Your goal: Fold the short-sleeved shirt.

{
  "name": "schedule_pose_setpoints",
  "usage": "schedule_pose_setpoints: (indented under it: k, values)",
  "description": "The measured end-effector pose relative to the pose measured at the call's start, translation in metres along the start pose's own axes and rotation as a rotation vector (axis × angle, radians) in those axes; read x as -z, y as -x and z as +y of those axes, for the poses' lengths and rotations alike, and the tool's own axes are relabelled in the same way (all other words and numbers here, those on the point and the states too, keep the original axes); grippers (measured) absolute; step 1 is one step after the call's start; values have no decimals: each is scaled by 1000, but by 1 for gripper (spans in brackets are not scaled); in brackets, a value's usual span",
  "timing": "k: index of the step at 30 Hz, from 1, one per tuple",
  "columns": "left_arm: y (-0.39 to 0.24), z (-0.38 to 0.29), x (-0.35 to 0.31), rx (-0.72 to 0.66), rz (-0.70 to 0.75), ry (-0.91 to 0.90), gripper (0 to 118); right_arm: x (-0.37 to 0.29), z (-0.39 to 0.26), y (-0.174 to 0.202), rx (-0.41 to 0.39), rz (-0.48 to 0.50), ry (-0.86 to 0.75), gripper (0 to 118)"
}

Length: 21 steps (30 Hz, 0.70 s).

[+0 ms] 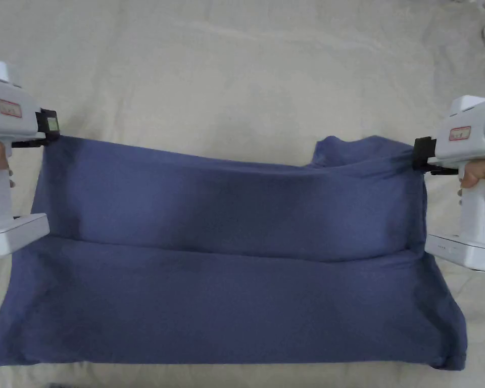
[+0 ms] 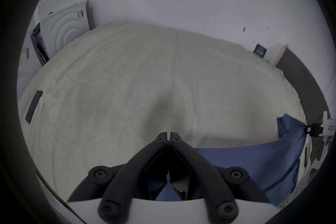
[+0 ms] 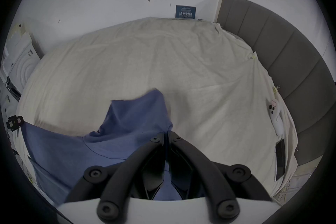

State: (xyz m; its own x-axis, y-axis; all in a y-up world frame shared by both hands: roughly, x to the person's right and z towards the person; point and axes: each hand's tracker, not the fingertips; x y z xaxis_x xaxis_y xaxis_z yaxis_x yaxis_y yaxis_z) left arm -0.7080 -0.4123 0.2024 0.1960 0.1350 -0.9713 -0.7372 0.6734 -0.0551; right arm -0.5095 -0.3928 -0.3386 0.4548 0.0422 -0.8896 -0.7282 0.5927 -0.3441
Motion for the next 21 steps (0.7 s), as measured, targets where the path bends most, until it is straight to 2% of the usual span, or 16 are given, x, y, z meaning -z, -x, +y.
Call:
schedule_pose_setpoints:
  k: [13, 21]
  values:
    - [12, -56, -123, 15, -55, -111, 0, -118, -65, -26, 43, 41, -107, 2]
    - [27, -116, -149, 49, -47, -91, 0, -132, -137, -38, 66, 41, -67, 2]
